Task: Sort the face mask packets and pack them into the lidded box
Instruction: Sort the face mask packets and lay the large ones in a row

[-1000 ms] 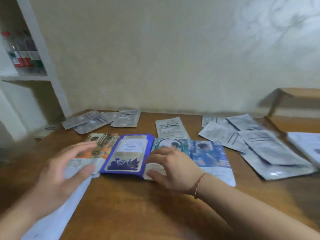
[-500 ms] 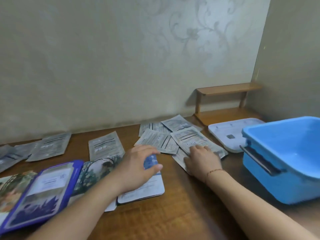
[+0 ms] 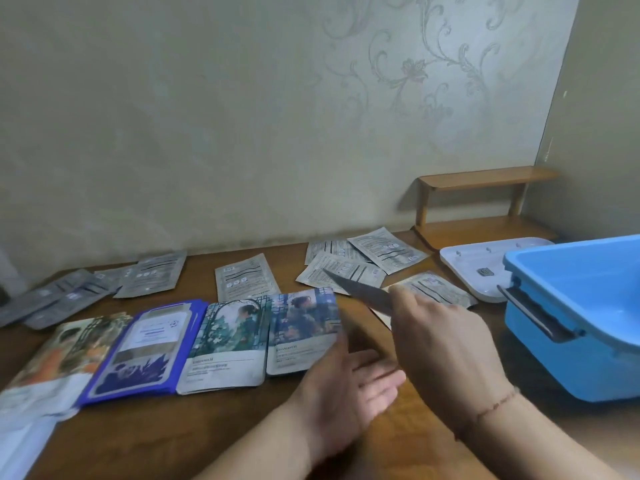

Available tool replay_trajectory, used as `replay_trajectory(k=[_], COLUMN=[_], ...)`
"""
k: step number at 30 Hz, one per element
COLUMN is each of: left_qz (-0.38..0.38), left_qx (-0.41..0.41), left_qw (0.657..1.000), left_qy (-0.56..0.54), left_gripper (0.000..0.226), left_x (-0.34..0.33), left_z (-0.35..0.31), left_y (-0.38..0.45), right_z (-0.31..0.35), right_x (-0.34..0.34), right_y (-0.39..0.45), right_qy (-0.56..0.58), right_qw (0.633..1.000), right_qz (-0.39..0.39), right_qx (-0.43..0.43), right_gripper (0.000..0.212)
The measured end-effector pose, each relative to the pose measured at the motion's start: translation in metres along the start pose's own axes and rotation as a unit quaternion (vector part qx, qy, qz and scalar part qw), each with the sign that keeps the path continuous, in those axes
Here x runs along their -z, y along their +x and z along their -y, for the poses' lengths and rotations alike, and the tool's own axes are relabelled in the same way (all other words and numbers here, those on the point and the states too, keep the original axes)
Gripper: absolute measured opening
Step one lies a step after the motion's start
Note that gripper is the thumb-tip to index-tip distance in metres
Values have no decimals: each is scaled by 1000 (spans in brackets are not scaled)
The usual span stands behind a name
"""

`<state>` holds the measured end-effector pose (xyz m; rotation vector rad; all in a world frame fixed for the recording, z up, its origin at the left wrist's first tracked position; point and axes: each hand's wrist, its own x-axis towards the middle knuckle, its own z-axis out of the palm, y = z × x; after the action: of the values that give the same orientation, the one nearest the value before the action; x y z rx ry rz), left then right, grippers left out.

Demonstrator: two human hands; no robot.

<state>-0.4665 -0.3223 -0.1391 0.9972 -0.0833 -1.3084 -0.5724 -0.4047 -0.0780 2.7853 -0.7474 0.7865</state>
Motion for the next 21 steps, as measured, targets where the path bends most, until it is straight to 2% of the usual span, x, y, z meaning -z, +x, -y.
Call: replay_trajectory(k=[2, 3, 5, 7, 9, 11, 12, 13, 15, 17, 21], left_qz=[23, 32, 24, 11, -3, -45, -61, -74, -99, -120, -135], left_qx=[-35, -49, -66, -86, -132, -180, -204, -230, -263, -275, -283], left_qw=[999, 998, 997, 995, 990, 982, 977, 970, 956, 948, 941], left_qy=[-20, -24, -40, -55, -50, -24, -1, 28, 81, 106, 124], left_gripper=[60, 51, 43, 36, 36, 49, 49, 45, 40, 44, 44], left_x=[-4, -3, 2, 11, 20, 34, 42, 49, 61, 70, 81], left_z=[5, 8, 12, 14, 11, 5, 1, -1, -5, -6, -9], left_y=[-3, -4, -11, -18, -31, -49, -59, -70, -88, -99, -110], right_z=[14, 20, 25, 25, 23, 19, 18, 18, 24, 32, 43], right_x=[21, 26, 23, 21, 27, 33, 33, 30, 22, 13, 7], right_y=[-27, -38, -55, -65, -72, -76, -77, -78, -81, -87, -93], right_qy=[45, 65, 113, 224, 404, 567, 609, 614, 585, 566, 572], right_qw=[996, 994, 991, 972, 910, 806, 761, 745, 758, 774, 768], right_qz=[-73, -86, -73, -69, -55, 44, 104, 147, 182, 192, 231], right_qx=[27, 30, 29, 7, -73, -164, -197, -214, -224, -208, -171], right_gripper=[7, 17, 29, 26, 19, 21, 24, 29, 40, 43, 43])
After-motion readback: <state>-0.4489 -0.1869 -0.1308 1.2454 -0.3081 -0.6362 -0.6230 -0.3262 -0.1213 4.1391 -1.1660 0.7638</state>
